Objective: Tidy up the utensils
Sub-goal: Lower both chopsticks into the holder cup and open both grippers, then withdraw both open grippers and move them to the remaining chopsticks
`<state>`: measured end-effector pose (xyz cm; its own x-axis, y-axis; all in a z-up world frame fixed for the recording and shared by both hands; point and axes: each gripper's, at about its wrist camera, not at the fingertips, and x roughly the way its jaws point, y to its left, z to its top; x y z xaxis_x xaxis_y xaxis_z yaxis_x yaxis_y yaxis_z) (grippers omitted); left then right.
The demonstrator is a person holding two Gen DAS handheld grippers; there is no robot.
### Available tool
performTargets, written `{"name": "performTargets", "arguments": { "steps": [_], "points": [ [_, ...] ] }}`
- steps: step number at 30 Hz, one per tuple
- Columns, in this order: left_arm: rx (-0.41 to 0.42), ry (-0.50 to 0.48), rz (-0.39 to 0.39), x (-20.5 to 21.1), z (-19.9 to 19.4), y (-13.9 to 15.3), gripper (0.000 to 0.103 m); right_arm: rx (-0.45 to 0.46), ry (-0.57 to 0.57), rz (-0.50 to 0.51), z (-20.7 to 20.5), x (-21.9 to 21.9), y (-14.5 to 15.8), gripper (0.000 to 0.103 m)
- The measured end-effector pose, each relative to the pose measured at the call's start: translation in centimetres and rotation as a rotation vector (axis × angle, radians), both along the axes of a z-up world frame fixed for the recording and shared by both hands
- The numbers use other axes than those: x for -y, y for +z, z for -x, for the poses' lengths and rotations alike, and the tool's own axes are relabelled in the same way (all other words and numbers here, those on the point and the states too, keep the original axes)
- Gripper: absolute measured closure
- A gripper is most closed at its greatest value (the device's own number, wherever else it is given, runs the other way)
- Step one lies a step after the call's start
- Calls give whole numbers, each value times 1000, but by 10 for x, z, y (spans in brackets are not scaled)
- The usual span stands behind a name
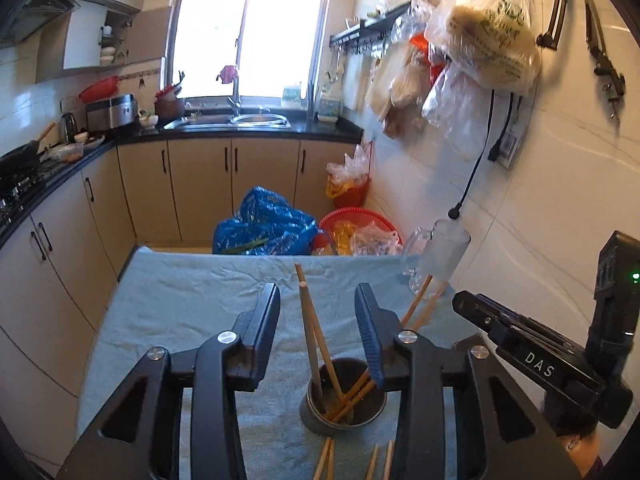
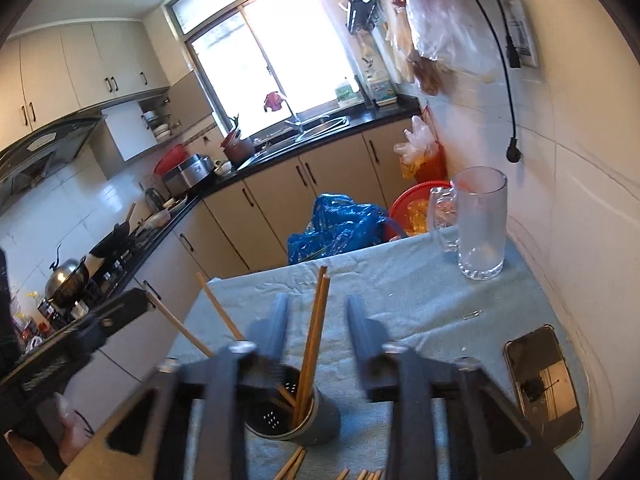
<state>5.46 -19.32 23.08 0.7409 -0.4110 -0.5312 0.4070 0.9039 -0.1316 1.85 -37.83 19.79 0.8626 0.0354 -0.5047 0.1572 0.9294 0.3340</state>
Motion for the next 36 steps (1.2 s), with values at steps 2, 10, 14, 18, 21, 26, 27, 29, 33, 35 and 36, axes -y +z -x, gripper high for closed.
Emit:
{"name": "performTargets", "arguments": {
  "steps": [2, 10, 14, 18, 21, 26, 27, 29, 33, 35, 36],
  "points": [
    [17, 1, -9, -4, 8, 4, 64, 3, -5, 12, 5, 0, 4, 64],
    [71, 31, -20, -46, 58, 18, 52, 9, -1, 73, 47, -8, 25, 54],
    [72, 55, -15, -74, 82, 20, 49, -4, -2, 123, 82, -7, 35, 50],
    [43, 80, -25, -100, 103, 9, 49, -23, -7, 149, 120, -2, 43, 49],
    [-13, 84, -33, -111, 112, -10, 48, -39, -26, 199, 150, 5, 48, 46],
    [-90, 75, -84, -116, 125, -50, 48, -99, -79, 312, 193, 24, 55, 40],
    [-110, 64, -103, -114, 127, -62, 48, -119, -92, 335, 199, 29, 56, 38],
    [-147, 39, -131, -107, 128, -84, 48, -163, -111, 374, 210, 39, 54, 34],
    [-228, -13, -184, -92, 124, -128, 48, -260, -128, 431, 217, 50, 33, 33],
    [-262, -40, -207, -86, 122, -147, 48, -303, -108, 423, 214, 50, 12, 33],
    [-283, -58, -219, -81, 121, -158, 48, -318, -96, 412, 211, 48, 4, 33]
  ]
}}
